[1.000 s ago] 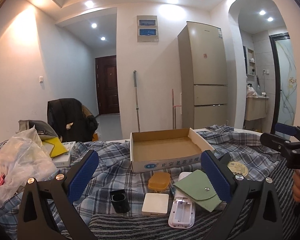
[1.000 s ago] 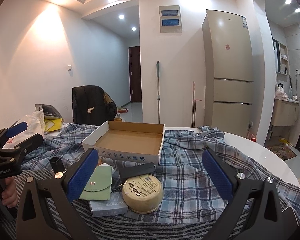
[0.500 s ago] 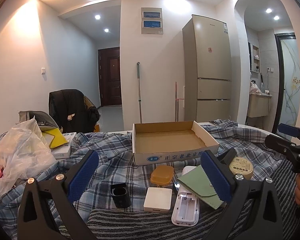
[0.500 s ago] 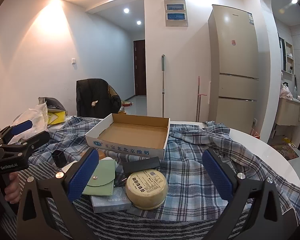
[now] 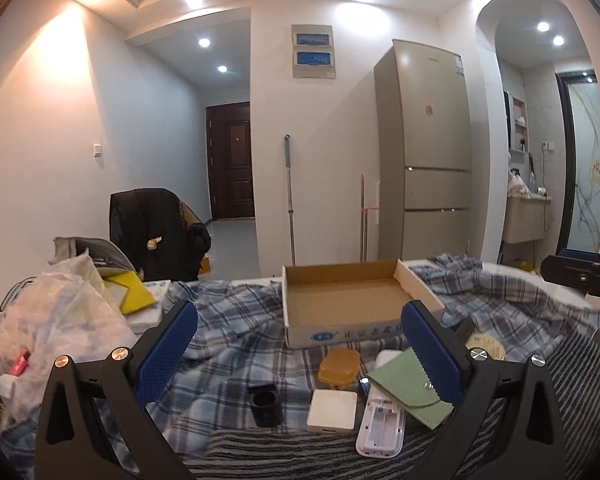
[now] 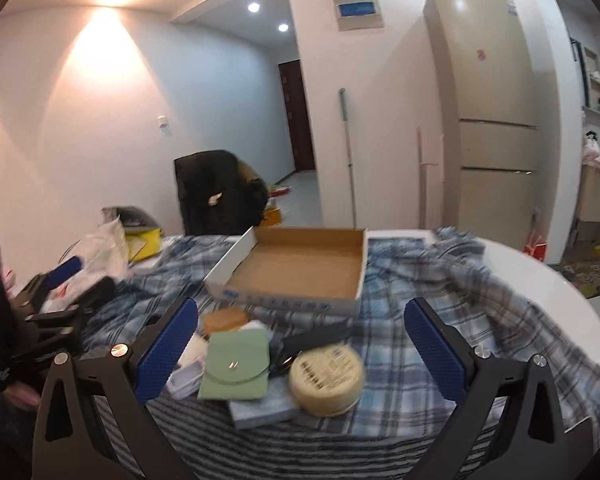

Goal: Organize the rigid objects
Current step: 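Reach the right gripper to the round cream tin and close on it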

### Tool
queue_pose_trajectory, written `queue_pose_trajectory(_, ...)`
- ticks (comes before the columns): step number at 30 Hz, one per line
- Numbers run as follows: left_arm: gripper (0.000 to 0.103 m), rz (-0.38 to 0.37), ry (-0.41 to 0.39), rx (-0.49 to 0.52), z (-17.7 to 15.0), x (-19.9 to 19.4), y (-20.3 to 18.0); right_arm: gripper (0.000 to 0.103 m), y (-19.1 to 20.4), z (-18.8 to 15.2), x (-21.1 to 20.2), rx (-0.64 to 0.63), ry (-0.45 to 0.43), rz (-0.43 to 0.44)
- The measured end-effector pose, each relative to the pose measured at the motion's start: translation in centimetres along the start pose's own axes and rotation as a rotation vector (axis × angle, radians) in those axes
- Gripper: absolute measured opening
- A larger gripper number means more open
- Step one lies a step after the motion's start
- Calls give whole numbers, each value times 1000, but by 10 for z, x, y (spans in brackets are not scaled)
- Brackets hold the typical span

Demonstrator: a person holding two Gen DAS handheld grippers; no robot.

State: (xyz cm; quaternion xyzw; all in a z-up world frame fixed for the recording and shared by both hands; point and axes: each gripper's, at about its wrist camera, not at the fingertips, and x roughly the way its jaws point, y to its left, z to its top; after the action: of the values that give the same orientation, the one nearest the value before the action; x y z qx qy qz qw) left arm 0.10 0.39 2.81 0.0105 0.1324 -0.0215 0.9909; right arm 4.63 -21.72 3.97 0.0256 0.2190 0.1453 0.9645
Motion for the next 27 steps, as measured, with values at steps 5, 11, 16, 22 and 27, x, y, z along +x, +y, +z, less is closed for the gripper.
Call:
queue_pose_trajectory(5, 103, 48, -27, 10, 10, -11, 6, 103, -5, 10, -2, 18, -27, -71)
queue_pose_trajectory(11, 103, 65, -20, -13, 17, -6, 8, 103, -8, 9, 18, 27, 26, -76)
queue_pose_trajectory(16, 103, 70, 0, -34, 19, 4, 6, 103, -10, -5, 39, -1, 100, -92)
queue_pose_trajectory(22, 103, 76, 60, -39, -1, 26, 4, 103, -15, -27, 64, -11, 194, -97)
queue_pose_trajectory(27, 103, 103, 110, -91, -15, 44, 17, 103, -9, -37, 76, -65, 228, -137)
